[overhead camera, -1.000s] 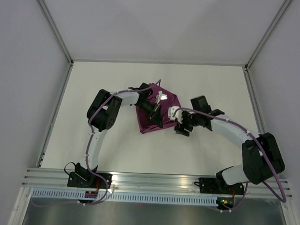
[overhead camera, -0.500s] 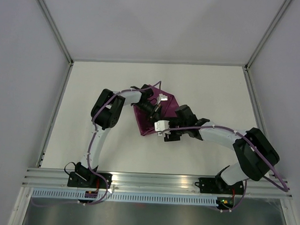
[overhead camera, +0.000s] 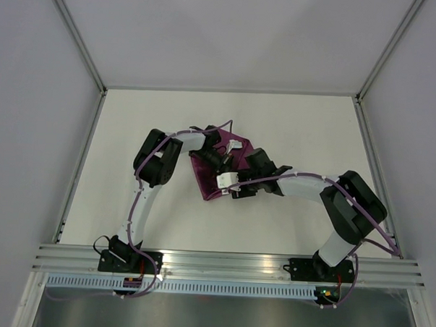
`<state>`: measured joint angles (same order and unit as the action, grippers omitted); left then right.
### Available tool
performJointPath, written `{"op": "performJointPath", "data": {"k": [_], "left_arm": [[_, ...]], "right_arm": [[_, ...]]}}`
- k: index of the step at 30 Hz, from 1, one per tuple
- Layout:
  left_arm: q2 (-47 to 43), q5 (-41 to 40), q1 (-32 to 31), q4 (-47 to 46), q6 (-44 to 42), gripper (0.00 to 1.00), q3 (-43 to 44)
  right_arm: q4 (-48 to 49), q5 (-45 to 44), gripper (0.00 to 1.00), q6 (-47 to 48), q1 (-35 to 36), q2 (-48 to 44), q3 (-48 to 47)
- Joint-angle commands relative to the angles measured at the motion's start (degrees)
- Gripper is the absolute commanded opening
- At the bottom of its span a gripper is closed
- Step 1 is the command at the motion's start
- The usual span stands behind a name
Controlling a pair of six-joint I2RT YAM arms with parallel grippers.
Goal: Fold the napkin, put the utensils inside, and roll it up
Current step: Roll the napkin at the center of the board.
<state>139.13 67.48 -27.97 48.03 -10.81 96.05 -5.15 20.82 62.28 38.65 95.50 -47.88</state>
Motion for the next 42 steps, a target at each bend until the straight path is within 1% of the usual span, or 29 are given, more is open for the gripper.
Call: {"op": "performJointPath", "data": {"k": [1, 3, 6, 7, 12, 14, 16, 17, 18, 20, 23, 24, 26, 31, 32, 33, 35, 36, 37, 38, 39, 42], "left_arm": [[2.29, -5.61, 0.54, 2.33, -3.78, 0.02, 0.54], [2.37, -5.52, 0.54, 2.51, -3.87, 0.02, 0.8], [2.55, -5.43, 0.54, 3.82, -4.57, 0.02, 1.51], [2.46, -5.61, 0.54, 3.91, -4.75, 0.02, 1.68], [1.67, -5.08, 0.81, 4.18, -5.45, 0.03, 1.77], [0.88, -4.99, 0.81, 4.26, -5.54, 0.07, 1.86], [0.27, -4.82, 0.9, 4.18, -5.54, 0.13, 2.21], [-0.87, -4.73, 0.9, 4.18, -5.63, 0.16, 2.21], [-1.57, -4.73, 0.9, 3.48, -5.37, 0.24, 2.04], [-2.89, -5.86, 0.98, 2.51, -4.23, 0.32, 1.86], [-6.06, -7.01, 1.51, -0.56, -2.03, 0.39, 0.72], [-7.89, -7.62, 1.77, -3.09, -0.28, 0.41, -0.41], [-9.48, -8.33, 2.12, -4.6, 0.96, 0.43, -1.13], [-13.44, -15.43, 3.53, -11.97, 8.16, 0.45, -4.02], [-13.97, -15.8, 4.32, -13.13, 9.04, 0.45, -4.46], [-14.84, -17.11, 4.67, -14.44, 12.1, 0.46, -6.03], [-17.92, -19.14, 5.81, -19.61, 14.31, 0.46, -8.32], [-19.15, -20.36, 6.34, -21.9, 17.37, 0.47, -11.12], [-21.6, -21.42, 6.78, -23.67, 18.7, 0.47, -12.45], [-22.75, -23.43, 7.74, -26.47, 19.85, 0.47, -13.68], [-23.89, -25.28, 8.1, -27.45, 22.21, 0.47, -16.05], [-29.78, -32.84, 8.8, -30.61, 24.69, 0.47, -20.53]], "right_arm": [[-3.01, 0.54, 0.55, 2.49, 0.37, 2.14, -2.92], [-4.86, 0.8, 0.53, 3.45, 0.37, 3.28, -4.23], [-10.92, 1.68, 0.5, 4.69, 0.46, 5.64, -7.65], [-14.07, 1.86, 0.46, 4.78, 0.54, 6.35, -8.54], [-22.0, 1.6, 0.33, 5.31, 0.46, 10.39, -13.37], [-25.16, 1.51, 0.27, 4.87, 0.46, 11.63, -14.43], [-28.4, 1.59, 0.2, 3.82, 0.37, 12.51, -16.36], [-29.82, 1.85, 0.19, 3.55, 0.37, 13.56, -18.2], [-31.31, 2.21, 0.19, 3.37, 0.28, 14.18, -19.09], [-35.36, 3.87, 0.17, 3.02, -0.24, 15.49, -20.93], [-39.58, 6.76, 0.17, 2.93, -1.65, 16.9, -24.1], [-42.11, 7.39, 0.17, 3.11, -2.44, 17.52, -25.84], [-44.32, 9.75, 0.17, 3.63, -3.23, 19.27, -28.31], [-51.88, 13.8, 0.16, 5.65, -5.78, 23.49, -32.71], [-53.11, 14.42, 0.16, 6.18, -5.96, 24.11, -34.28], [-55.21, 15.64, 0.16, 6.88, -6.57, 24.72, -34.91], [-57.07, 16.62, 0.16, 7.85, -7.1, 26.48, -36.84], [-58.65, 16.97, 0.16, 8.2, -7.62, 27.01, -37.2], [-59.01, 17.32, 0.16, 8.55, -7.8, 27.97, -37.64], [-59.45, 17.41, 0.16, 8.65, -7.98, 28.42, -38.34], [-60.67, 17.59, 0.16, 8.91, -8.15, 28.94, -38.78], [-63.31, 18.64, 0.16, 9.87, -8.59, 31.32, -40.8]]}}
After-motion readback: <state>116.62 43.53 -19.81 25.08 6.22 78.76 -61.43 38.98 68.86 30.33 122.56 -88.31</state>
